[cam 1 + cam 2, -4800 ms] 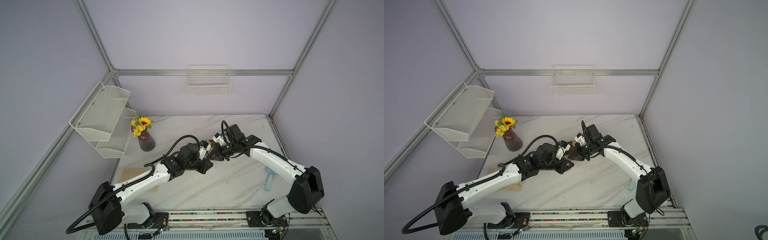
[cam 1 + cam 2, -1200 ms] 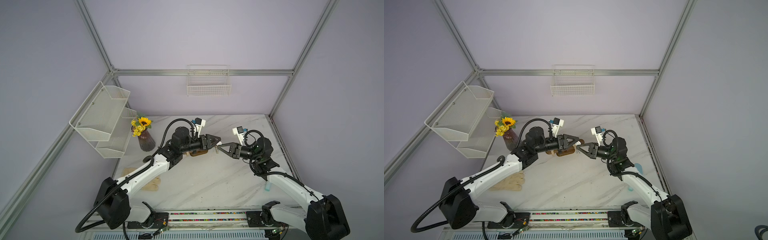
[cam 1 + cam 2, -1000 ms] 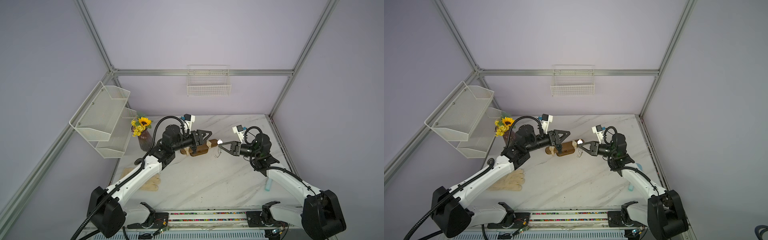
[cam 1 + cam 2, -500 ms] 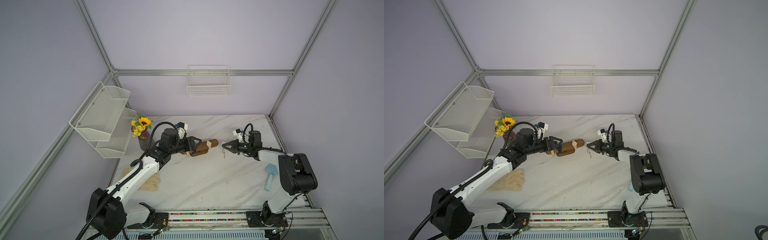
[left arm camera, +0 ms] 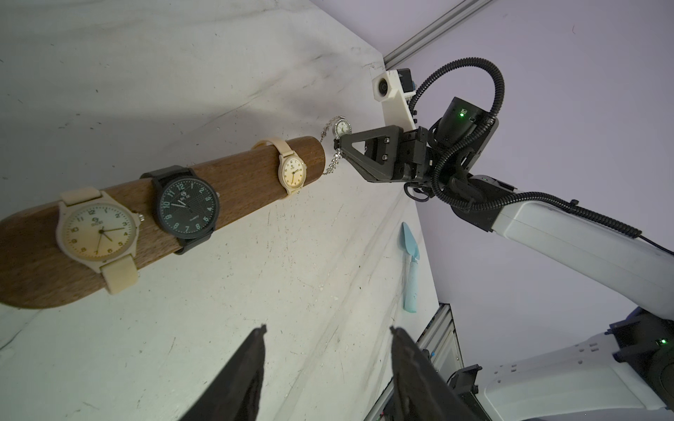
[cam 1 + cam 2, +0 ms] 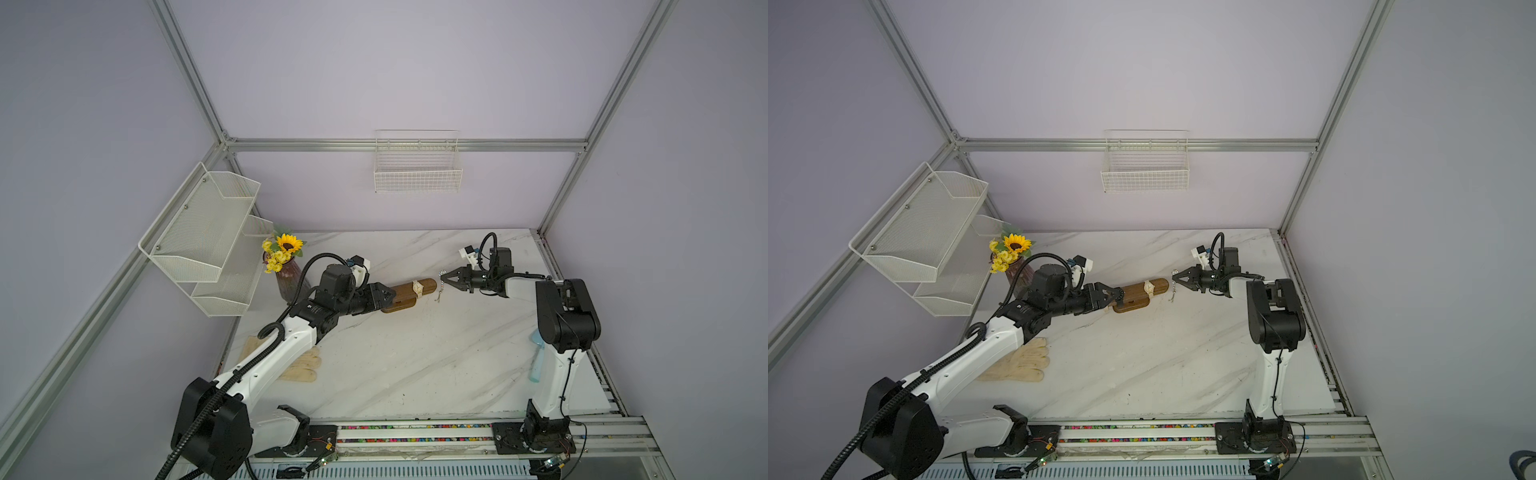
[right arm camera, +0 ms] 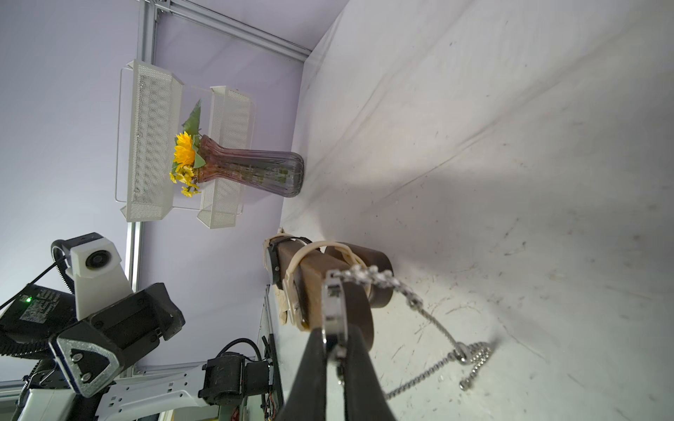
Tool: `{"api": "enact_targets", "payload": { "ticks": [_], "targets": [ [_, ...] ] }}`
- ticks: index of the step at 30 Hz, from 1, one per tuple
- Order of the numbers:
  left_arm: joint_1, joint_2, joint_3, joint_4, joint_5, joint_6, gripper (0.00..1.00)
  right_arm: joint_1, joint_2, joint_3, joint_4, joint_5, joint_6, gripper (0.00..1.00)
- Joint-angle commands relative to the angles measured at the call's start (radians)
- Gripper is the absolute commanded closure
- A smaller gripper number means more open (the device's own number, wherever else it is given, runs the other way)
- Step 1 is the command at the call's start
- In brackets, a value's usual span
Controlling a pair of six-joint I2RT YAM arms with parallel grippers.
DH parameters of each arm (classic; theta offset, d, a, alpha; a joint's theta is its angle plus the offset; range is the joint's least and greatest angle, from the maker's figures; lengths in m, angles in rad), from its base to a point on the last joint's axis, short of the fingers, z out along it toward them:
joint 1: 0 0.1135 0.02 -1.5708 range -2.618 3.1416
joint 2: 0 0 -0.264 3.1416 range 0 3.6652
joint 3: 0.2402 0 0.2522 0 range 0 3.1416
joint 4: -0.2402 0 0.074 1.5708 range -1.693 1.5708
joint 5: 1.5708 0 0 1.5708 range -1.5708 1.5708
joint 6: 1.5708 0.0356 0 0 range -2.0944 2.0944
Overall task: Place watch on stand
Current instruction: Place the watch on the stand.
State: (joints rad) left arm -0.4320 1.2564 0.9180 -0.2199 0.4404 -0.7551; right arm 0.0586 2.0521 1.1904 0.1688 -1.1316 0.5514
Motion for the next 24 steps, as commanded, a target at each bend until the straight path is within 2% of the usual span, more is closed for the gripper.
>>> {"api": "enact_targets", "payload": {
  "ticks": [1,9,15,24],
  "targets": [
    [0.007,-0.008,-0.021,0.012,0.015,0.010,0.45,0.009,0.014,0.037,0.006,-0.072,-0.001,1.00],
    [0.008,0.042,-0.004,0.015,0.038,0.010,0.46,0.072,0.014,0.073,0.005,-0.090,0.002,1.00],
    [0.009,0.047,-0.008,0.018,0.039,0.013,0.46,0.109,0.052,0.127,-0.071,-0.085,-0.040,1.00],
    [0.010,0.053,-0.011,0.019,0.042,0.010,0.46,0.135,0.022,0.063,-0.091,-0.082,-0.076,1.00]
  ]
}}
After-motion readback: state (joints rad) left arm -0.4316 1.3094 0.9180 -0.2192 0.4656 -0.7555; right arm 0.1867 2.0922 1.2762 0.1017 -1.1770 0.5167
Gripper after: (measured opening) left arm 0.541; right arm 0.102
